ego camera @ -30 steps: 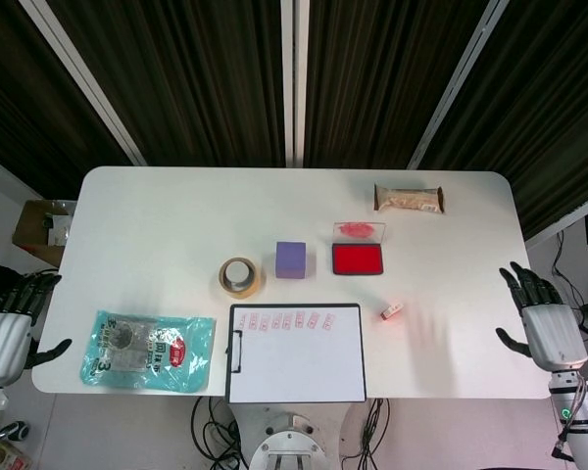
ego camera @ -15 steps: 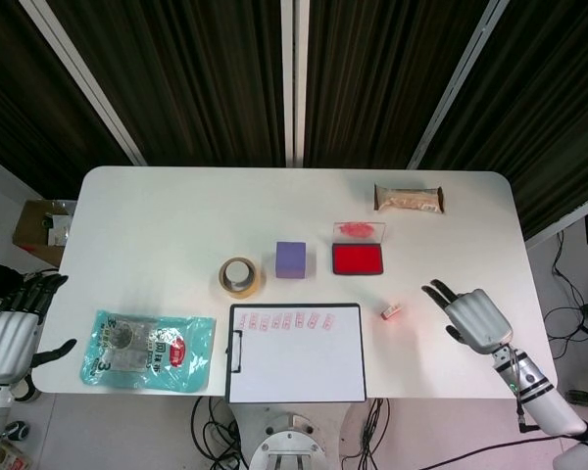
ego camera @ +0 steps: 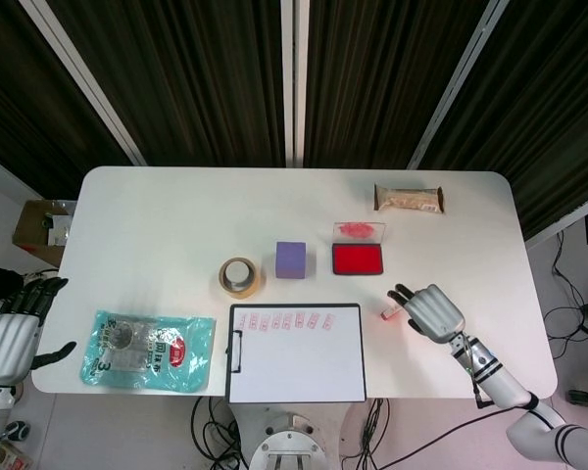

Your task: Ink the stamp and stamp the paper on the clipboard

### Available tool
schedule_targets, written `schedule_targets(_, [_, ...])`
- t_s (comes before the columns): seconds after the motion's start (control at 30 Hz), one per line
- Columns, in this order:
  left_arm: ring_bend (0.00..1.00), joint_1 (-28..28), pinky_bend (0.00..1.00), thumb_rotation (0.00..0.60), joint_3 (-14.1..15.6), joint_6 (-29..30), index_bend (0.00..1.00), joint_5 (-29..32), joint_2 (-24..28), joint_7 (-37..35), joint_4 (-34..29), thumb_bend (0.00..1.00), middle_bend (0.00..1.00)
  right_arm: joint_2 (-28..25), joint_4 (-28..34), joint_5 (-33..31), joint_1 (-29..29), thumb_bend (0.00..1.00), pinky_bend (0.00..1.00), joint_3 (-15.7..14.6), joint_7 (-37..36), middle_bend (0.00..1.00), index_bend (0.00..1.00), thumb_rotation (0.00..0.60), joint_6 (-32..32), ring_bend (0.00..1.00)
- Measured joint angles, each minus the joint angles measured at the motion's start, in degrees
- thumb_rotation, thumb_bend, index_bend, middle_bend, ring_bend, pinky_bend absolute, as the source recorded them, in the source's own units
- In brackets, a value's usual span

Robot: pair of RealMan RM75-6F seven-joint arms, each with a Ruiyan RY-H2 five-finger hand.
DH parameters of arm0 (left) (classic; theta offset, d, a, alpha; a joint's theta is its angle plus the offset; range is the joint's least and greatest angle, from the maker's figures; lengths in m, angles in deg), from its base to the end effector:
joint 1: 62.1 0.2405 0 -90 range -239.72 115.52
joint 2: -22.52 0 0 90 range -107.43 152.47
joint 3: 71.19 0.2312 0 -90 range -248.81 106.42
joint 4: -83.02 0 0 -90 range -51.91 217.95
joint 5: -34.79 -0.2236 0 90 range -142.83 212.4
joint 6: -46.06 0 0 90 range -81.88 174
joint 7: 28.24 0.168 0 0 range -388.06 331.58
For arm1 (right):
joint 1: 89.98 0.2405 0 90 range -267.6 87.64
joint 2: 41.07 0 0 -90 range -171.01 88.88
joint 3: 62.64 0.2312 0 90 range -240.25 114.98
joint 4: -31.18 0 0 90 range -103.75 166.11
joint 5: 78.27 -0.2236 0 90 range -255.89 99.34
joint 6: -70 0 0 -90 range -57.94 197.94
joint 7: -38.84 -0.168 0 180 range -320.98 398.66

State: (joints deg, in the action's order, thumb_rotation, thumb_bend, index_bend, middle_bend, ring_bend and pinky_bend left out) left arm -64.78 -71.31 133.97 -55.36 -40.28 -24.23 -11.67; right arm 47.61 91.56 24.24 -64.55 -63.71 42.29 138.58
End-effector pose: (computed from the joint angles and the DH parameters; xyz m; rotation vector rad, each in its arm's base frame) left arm -0.2848 0.1819 0.1341 -1.4415 -0.8558 -0.8781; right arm -0.2514 -0.2831 -0.0188 2.0614 -0.5245 0.8364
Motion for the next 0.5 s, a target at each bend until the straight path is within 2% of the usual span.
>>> schedule_targets(0.17, [0.12,0.1,0.24,0.600,-0.1,0.2,0.14,0.2,0.2,-0.3,0.2,0.00,0.15,2.9,-4.0,0.3,1.3,0.18,1.00,-0.5,-2.1,0.35,0.34,0.600,1.0,0.78])
schedule_targets(0.5, [0.12,0.3,0.24,0.600,-0.1,0.2,0.14,0.4,0.1,-0.9,0.7,0.00,0.15,4.8,-7.0,-0.4,2.1,0.20,1.00,-1.6,-3.9,0.39,0.41,0.600,1.8,0.78])
